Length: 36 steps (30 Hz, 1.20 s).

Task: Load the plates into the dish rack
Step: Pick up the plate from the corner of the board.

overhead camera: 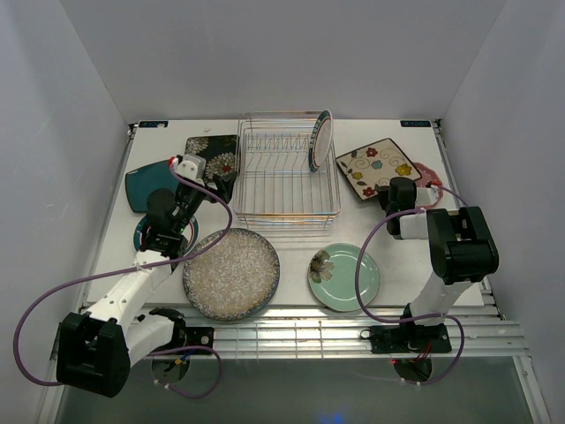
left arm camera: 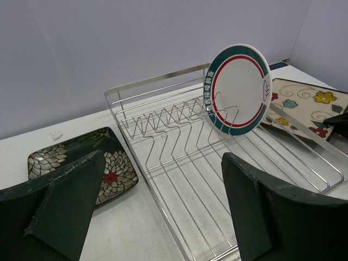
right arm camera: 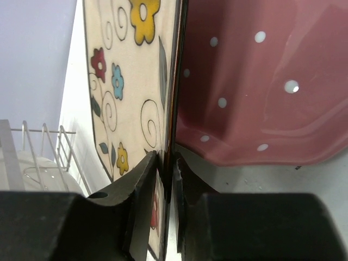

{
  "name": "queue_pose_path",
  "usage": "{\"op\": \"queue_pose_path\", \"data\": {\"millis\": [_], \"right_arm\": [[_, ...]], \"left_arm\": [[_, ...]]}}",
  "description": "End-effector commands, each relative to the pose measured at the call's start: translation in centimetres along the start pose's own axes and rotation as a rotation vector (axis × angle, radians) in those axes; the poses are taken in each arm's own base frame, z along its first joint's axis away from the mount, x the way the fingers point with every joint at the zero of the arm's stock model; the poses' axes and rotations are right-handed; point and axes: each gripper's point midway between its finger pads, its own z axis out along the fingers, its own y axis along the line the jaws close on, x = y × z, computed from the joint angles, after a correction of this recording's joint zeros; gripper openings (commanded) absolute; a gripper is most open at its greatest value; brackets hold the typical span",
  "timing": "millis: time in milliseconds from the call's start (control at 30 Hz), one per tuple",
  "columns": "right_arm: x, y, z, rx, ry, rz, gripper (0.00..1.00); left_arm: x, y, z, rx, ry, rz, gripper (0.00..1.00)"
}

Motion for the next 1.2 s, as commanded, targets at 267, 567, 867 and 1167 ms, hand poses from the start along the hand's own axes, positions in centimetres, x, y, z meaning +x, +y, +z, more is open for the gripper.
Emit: {"op": "queue_pose_path", "data": {"millis": [267,567,867,1167], "right_arm": [[-0.4,-1.3,-0.3,0.02,0.013,-0.075,0.44],[0.1,-1.4,0.5,0.007,0.049,-0.066,0.45],[0.0,-0.4,1.5,-0.027,0.042,-0.063,0.45],[-1.7,0.5,1.1,-0.04,-0.011,-0.078,0.46]], "left_arm": [[-1.1,-0.5,-0.1,0.025,-0.027,0.01,0.98],[-0.8,-0.5,0.0,0.026,-0.02,0.008,0.98],[-0.8,-0.5,0.0,0.029,-0.02,0.008,0.98],[-0.8,-0.6,0.0,0.034,-0.018,0.008,0.98]]}}
